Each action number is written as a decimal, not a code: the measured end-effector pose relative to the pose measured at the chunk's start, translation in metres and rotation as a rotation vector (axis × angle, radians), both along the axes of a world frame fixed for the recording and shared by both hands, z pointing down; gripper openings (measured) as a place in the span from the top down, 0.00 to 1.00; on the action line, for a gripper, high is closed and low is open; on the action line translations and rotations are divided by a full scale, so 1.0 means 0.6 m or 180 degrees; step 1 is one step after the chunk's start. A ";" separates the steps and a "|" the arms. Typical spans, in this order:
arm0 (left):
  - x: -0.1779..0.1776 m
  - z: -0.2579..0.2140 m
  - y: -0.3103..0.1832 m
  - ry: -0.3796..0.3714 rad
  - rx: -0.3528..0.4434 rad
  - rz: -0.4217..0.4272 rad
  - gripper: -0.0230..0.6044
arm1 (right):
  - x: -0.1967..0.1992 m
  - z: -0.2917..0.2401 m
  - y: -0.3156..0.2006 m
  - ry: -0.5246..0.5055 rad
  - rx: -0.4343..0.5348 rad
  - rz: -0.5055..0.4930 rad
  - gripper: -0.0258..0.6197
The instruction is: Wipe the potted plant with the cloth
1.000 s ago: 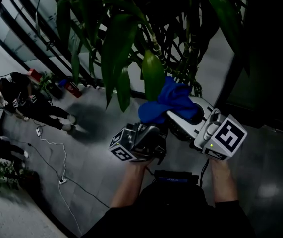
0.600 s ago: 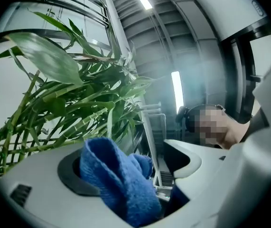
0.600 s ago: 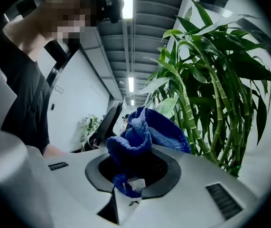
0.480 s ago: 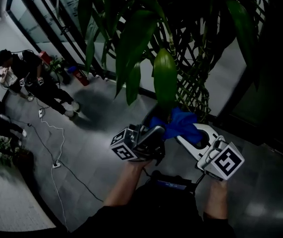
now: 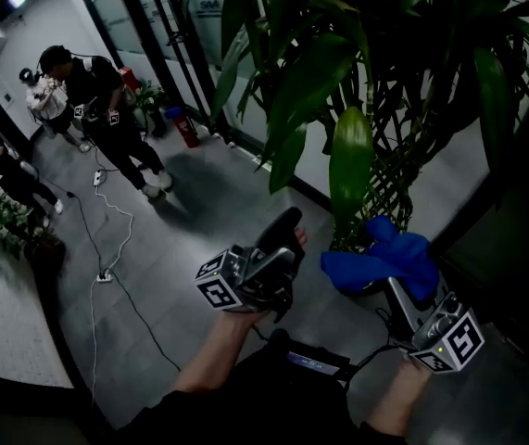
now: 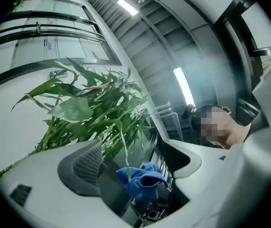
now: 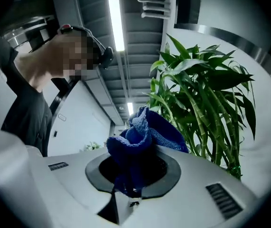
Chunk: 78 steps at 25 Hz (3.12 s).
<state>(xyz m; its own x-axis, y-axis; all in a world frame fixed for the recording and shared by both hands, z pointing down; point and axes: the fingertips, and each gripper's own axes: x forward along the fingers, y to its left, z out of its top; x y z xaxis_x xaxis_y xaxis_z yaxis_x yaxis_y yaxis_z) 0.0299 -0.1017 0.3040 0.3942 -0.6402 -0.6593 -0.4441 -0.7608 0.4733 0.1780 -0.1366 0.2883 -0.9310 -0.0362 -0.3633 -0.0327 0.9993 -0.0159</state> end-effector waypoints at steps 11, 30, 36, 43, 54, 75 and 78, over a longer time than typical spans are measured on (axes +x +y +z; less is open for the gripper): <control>-0.122 -0.104 0.072 -0.0202 0.0427 -0.0063 0.33 | -0.031 -0.074 0.009 -0.0530 -0.0022 0.0485 0.82; -0.172 -0.247 -0.078 -0.0971 0.0364 0.1211 0.33 | -0.129 -0.143 0.032 -0.0891 0.0038 0.2096 0.82; -0.121 -0.262 -0.108 -0.1089 0.0157 0.1154 0.54 | -0.097 -0.184 0.054 -0.0899 0.0226 0.2131 0.82; -0.149 -0.236 -0.129 -0.0690 0.0001 0.0776 0.93 | -0.093 -0.220 0.005 -0.0962 0.0492 0.1803 0.82; -0.138 -0.191 -0.122 -0.0681 0.0072 0.0731 0.96 | -0.235 -0.353 -0.078 -0.0646 0.1335 0.1872 0.82; -0.166 -0.176 -0.117 -0.0249 0.0266 0.1547 0.96 | -0.355 -0.246 -0.099 0.0159 0.1341 0.1759 0.82; -0.172 -0.173 -0.116 -0.0223 0.0275 0.1549 0.96 | -0.366 -0.206 -0.084 0.0366 0.1227 0.1603 0.82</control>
